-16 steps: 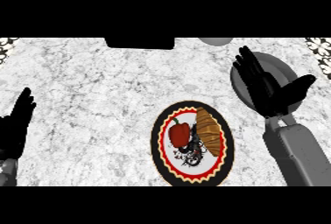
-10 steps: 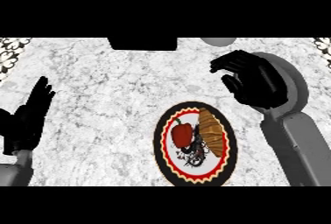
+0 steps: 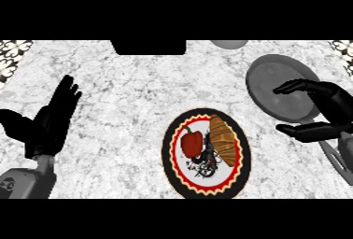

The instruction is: Pick the croissant from the plate and place it in the pan

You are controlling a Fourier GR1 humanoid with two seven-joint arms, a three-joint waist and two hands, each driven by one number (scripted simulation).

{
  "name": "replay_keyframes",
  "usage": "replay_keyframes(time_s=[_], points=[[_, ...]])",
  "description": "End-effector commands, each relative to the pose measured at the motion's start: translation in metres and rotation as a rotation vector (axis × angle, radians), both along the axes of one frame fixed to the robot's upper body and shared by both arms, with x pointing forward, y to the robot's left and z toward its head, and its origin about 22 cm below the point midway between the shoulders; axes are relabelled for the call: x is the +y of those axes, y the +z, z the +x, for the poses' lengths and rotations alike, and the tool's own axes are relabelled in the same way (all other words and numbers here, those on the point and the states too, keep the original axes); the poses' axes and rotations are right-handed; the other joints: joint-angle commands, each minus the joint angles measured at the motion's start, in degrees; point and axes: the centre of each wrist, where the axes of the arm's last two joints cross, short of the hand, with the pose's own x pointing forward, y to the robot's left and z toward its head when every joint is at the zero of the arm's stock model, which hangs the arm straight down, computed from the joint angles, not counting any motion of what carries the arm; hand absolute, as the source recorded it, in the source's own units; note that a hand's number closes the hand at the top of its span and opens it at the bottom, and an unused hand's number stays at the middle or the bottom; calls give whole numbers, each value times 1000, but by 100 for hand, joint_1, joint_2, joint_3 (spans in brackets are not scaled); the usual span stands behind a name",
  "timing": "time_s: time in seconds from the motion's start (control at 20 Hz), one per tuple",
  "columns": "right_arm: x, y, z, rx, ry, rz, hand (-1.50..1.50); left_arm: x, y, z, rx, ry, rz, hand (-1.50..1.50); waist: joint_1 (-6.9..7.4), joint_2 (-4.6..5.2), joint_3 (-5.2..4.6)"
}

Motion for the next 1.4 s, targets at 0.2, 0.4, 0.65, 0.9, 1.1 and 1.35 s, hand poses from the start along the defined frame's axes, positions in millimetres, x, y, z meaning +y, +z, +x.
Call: replay_keyframes(time_s=[0.2, 0.4, 0.65, 0.9, 1.1, 1.35], points=[[-31, 25, 17, -194, 81, -278, -150, -11, 3, -5, -5, -36, -21, 0, 110, -5, -5], [0, 61, 28, -197, 140, -396, -150, -1, 4, 9, 10, -25, -25, 0, 38, -13, -13], [42, 79, 32, -243, 129, -644, -150, -6, 16, 14, 10, -26, -23, 0, 30, -24, -13], [91, 70, 26, -216, 191, -841, -150, 0, 6, -7, -13, -26, -11, 0, 115, -35, -13], [92, 67, 21, -96, 299, -1075, -150, -8, -8, -3, 16, -29, -8, 0, 55, -26, -18], [107, 61, 6, -115, 330, -1150, -150, 3, 4, -4, -7, -32, -18, 0, 14, -34, -12]])
